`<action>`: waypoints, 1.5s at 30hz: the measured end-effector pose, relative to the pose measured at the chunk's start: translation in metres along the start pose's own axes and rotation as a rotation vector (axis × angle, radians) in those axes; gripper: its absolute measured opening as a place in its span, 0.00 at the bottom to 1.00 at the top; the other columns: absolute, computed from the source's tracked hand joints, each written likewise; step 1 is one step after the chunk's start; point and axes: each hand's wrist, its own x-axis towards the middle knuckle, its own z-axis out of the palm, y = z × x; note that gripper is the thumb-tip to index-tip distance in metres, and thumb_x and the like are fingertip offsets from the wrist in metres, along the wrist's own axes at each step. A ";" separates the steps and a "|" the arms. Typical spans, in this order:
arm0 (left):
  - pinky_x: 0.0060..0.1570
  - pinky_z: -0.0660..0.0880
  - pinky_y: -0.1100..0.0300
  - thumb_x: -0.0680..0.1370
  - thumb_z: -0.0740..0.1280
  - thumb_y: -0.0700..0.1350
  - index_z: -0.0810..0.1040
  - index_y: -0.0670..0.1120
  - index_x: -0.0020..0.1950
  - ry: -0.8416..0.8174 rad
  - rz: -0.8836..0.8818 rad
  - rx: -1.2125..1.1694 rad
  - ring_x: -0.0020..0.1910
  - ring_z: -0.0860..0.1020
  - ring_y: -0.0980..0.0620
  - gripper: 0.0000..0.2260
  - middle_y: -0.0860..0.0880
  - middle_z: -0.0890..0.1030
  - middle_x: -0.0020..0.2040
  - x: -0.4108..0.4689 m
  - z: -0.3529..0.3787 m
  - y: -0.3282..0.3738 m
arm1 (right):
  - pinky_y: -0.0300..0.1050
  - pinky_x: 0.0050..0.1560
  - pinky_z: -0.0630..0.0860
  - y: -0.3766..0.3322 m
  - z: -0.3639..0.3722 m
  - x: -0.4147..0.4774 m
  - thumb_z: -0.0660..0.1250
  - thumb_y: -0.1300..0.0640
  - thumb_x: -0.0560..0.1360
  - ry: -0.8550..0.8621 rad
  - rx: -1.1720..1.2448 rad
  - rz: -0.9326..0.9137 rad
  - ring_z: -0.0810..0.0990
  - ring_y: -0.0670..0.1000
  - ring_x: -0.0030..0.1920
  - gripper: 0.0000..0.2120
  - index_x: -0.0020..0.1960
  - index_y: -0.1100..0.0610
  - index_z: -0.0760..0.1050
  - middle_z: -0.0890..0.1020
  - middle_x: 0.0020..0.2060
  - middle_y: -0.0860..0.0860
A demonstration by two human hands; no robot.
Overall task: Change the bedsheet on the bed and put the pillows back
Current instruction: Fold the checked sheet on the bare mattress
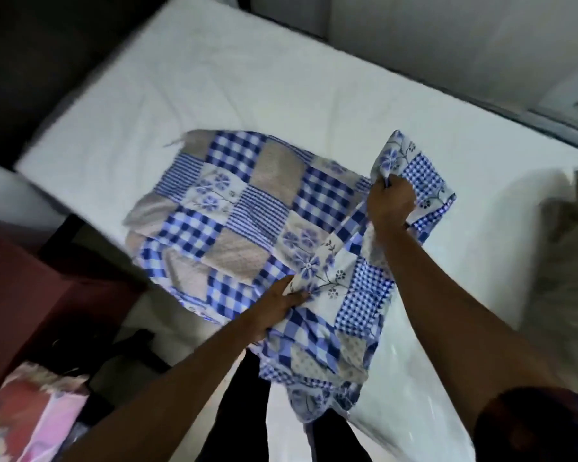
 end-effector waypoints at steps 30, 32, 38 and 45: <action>0.66 0.69 0.38 0.74 0.67 0.60 0.60 0.54 0.79 0.689 0.323 1.126 0.77 0.61 0.40 0.35 0.46 0.63 0.78 0.078 -0.309 0.000 | 0.61 0.64 0.74 -0.040 0.219 -0.062 0.60 0.51 0.78 -0.237 -0.367 -0.273 0.77 0.63 0.61 0.20 0.65 0.58 0.78 0.81 0.61 0.60; 0.67 0.67 0.35 0.73 0.70 0.56 0.56 0.56 0.80 0.675 0.228 1.096 0.77 0.60 0.40 0.38 0.47 0.61 0.79 0.080 -0.311 -0.001 | 0.57 0.60 0.74 -0.039 0.226 -0.069 0.61 0.52 0.76 -0.388 -0.386 -0.448 0.77 0.62 0.58 0.21 0.66 0.58 0.77 0.80 0.60 0.60; 0.37 0.76 0.55 0.76 0.70 0.43 0.60 0.56 0.77 0.818 0.294 0.740 0.47 0.81 0.42 0.33 0.45 0.81 0.59 0.062 -0.338 0.030 | 0.56 0.61 0.75 -0.066 0.275 -0.073 0.70 0.54 0.77 -0.664 -0.309 -0.348 0.75 0.57 0.62 0.28 0.75 0.53 0.67 0.75 0.65 0.55; 0.41 0.70 0.54 0.70 0.57 0.39 0.77 0.49 0.66 0.976 0.361 0.770 0.50 0.80 0.39 0.26 0.43 0.84 0.49 0.032 -0.349 0.071 | 0.42 0.32 0.74 -0.123 0.320 -0.055 0.76 0.35 0.68 -0.974 0.452 0.434 0.76 0.46 0.31 0.33 0.65 0.42 0.63 0.77 0.35 0.46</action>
